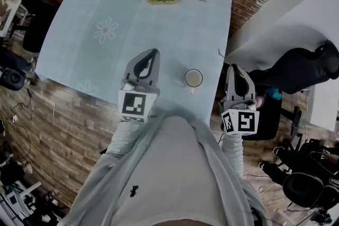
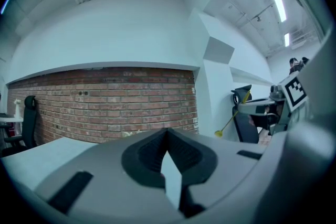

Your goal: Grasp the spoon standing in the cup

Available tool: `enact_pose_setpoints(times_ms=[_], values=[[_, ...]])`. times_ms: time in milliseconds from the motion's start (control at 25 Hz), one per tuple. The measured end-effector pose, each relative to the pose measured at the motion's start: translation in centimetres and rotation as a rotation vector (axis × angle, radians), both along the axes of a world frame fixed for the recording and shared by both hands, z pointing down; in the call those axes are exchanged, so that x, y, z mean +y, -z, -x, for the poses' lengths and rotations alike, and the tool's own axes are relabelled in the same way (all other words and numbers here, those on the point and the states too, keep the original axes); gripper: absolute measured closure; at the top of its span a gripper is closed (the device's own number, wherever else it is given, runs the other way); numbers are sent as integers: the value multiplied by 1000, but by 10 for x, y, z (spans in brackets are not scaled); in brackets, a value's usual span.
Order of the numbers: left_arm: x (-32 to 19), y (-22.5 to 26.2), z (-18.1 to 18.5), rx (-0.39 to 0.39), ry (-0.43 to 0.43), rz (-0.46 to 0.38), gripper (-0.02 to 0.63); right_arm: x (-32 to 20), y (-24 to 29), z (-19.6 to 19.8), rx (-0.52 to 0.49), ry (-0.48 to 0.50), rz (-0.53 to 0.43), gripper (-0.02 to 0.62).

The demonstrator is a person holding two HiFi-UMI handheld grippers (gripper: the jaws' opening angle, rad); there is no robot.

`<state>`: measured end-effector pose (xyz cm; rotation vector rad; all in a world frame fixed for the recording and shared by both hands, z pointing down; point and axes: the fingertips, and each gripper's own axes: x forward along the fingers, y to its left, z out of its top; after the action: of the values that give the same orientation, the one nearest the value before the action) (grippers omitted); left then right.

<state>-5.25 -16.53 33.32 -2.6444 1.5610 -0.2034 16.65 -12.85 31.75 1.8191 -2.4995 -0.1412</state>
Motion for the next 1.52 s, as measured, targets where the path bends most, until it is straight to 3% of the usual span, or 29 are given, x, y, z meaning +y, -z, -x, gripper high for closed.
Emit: enact_pose_setpoints(times_ms=[440,1520], values=[[-2,-4,6,1,29,6,588,-5,-8,-10,-60,-5,26,575],[-7,-9,2,-5,18,18,588,-9,-13,-3,-44,32,48,577]])
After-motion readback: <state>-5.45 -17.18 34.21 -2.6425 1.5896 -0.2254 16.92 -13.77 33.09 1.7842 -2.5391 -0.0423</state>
